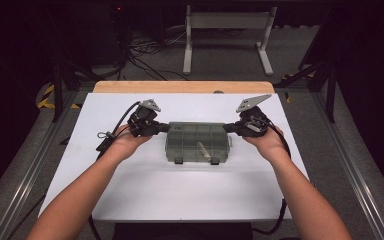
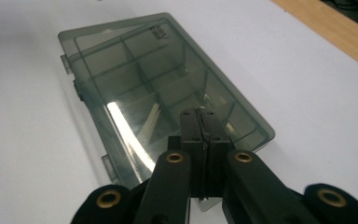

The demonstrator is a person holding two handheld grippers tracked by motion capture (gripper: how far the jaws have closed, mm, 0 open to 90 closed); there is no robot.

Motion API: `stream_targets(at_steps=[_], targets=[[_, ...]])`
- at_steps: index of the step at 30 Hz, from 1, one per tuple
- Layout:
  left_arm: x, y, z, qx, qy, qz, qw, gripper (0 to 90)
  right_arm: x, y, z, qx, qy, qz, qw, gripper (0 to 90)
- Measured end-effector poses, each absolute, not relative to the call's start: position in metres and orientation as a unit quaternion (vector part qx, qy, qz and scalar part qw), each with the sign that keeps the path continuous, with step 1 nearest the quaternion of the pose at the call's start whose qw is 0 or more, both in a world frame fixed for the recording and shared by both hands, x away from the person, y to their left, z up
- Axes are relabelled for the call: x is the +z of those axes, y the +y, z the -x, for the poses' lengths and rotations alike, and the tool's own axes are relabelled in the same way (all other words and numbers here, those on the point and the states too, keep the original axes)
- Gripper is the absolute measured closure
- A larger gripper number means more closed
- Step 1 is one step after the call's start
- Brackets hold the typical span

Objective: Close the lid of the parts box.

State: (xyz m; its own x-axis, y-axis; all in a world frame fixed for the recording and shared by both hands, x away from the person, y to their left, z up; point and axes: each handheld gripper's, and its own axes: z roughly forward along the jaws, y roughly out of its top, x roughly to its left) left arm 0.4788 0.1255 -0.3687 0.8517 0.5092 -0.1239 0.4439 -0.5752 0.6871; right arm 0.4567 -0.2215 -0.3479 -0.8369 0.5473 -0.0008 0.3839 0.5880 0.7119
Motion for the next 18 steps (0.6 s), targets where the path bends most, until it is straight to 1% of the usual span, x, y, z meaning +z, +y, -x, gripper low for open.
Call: stream_targets(at_steps=[12, 18], targets=[[-0.373, 0.122, -0.465, 0.021, 0.239, -0.909, 0.342, 89.4, -0.357, -0.216, -0.445, 0.331, 0.905, -0.251, 0.093, 90.0], [-0.375, 0.118, -0.462, 0.018, 0.231, -0.917, 0.324, 89.4, -0.361, -0.212, -0.442, 0.311, 0.915, -0.243, 0.083, 90.0]])
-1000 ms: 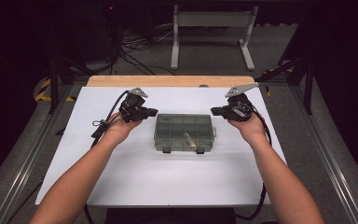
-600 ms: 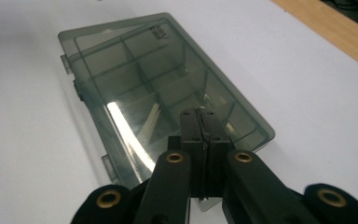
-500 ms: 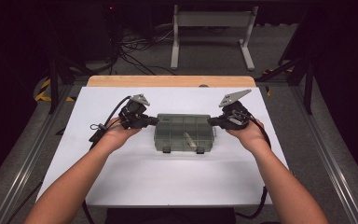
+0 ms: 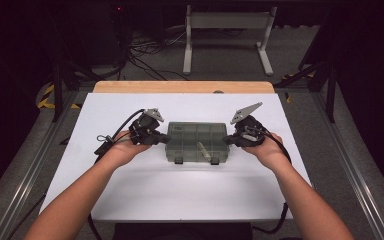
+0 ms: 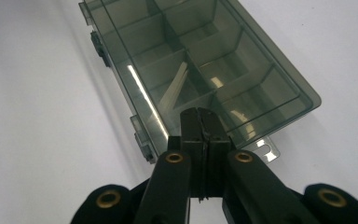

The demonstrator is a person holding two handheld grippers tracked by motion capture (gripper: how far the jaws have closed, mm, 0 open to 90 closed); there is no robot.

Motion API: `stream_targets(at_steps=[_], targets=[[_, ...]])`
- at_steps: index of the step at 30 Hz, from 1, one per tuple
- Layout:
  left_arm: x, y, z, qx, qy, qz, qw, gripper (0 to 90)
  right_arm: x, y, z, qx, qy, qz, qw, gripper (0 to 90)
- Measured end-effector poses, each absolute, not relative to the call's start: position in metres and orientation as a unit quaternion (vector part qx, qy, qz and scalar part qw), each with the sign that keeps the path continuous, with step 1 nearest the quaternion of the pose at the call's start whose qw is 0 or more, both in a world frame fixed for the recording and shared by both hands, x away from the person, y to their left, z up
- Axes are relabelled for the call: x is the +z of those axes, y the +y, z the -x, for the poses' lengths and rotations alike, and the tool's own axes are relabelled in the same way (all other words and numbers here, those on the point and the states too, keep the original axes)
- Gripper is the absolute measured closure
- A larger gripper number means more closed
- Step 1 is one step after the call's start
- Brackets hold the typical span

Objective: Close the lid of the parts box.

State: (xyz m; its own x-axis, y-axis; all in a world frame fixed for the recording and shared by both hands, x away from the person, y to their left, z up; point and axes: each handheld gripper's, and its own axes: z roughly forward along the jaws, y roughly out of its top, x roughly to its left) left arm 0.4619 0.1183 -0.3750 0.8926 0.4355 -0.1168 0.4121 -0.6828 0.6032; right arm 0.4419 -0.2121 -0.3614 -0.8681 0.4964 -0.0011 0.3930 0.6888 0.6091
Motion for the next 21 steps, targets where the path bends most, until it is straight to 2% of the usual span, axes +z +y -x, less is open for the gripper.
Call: stream_targets(at_steps=[21], targets=[[-0.384, 0.110, -0.460, -0.001, 0.211, -0.934, 0.287, 89.3, -0.374, -0.205, -0.440, 0.270, 0.932, -0.233, 0.060, 90.0]])
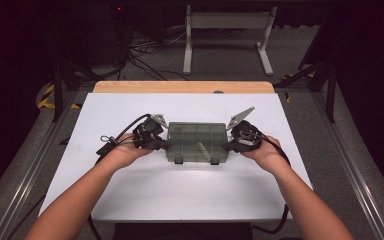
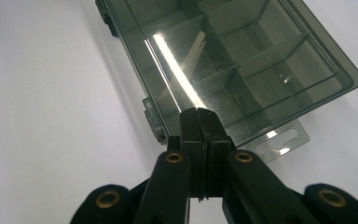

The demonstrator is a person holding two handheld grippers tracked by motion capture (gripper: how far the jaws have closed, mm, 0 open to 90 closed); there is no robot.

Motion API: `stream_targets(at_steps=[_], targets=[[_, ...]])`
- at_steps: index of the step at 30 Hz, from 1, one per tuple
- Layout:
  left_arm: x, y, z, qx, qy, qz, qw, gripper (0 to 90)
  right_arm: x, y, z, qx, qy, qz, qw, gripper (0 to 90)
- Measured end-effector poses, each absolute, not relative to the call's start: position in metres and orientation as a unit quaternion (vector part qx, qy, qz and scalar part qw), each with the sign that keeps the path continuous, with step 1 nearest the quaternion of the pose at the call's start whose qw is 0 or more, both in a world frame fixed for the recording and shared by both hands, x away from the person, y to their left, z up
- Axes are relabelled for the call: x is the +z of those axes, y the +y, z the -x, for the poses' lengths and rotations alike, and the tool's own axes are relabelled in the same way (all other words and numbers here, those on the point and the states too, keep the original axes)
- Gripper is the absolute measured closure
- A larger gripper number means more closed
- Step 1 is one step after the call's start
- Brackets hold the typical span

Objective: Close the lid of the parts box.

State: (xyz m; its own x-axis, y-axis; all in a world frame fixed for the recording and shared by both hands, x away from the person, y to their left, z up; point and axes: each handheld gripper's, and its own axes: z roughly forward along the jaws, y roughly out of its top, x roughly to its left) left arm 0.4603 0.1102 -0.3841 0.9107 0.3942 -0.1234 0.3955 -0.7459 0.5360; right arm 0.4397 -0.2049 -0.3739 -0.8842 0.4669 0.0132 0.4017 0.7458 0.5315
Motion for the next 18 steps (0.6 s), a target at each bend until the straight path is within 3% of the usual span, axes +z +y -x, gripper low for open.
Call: stream_targets(at_steps=[18], targets=[[-0.3874, 0.1071, -0.4593, -0.004, 0.208, -0.938, 0.276, 89.3, -0.3808, -0.2036, -0.4385, 0.261, 0.935, -0.235, 0.058, 89.5]])
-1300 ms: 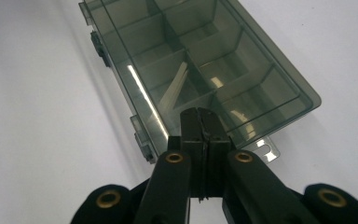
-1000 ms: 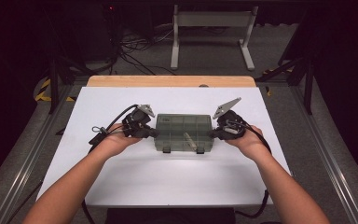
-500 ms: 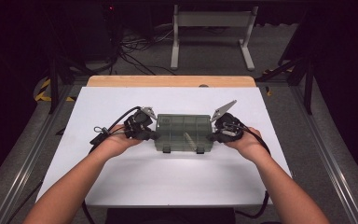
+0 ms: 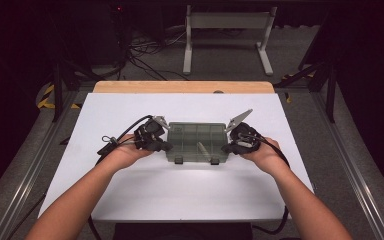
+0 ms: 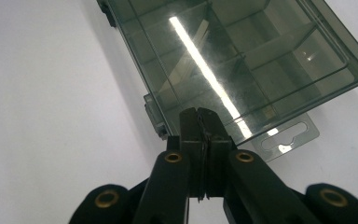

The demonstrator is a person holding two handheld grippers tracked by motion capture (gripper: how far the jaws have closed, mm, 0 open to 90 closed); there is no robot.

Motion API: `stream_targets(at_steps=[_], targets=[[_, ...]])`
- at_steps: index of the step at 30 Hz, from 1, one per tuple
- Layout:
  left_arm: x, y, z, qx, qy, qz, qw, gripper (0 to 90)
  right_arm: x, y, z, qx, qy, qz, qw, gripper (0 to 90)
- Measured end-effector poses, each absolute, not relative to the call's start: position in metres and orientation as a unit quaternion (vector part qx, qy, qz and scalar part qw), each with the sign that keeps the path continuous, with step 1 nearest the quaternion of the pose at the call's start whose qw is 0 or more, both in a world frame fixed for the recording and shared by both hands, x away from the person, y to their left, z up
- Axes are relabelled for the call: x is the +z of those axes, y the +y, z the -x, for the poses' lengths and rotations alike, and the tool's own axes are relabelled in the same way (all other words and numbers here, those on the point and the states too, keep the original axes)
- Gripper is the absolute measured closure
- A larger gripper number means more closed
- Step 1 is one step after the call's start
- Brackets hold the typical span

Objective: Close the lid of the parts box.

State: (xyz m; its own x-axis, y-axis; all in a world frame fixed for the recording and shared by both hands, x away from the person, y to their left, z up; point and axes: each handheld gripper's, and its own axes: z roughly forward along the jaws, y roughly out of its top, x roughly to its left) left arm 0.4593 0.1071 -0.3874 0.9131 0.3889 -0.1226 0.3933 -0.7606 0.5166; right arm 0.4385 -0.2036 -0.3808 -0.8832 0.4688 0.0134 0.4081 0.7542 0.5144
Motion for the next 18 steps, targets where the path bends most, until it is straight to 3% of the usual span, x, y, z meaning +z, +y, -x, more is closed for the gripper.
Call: stream_targets(at_steps=[18], targets=[[-0.3914, 0.0984, -0.4586, 0.019, 0.209, -0.943, 0.256, 89.4, -0.3852, -0.2038, -0.4370, 0.254, 0.935, -0.236, 0.068, 90.0]])
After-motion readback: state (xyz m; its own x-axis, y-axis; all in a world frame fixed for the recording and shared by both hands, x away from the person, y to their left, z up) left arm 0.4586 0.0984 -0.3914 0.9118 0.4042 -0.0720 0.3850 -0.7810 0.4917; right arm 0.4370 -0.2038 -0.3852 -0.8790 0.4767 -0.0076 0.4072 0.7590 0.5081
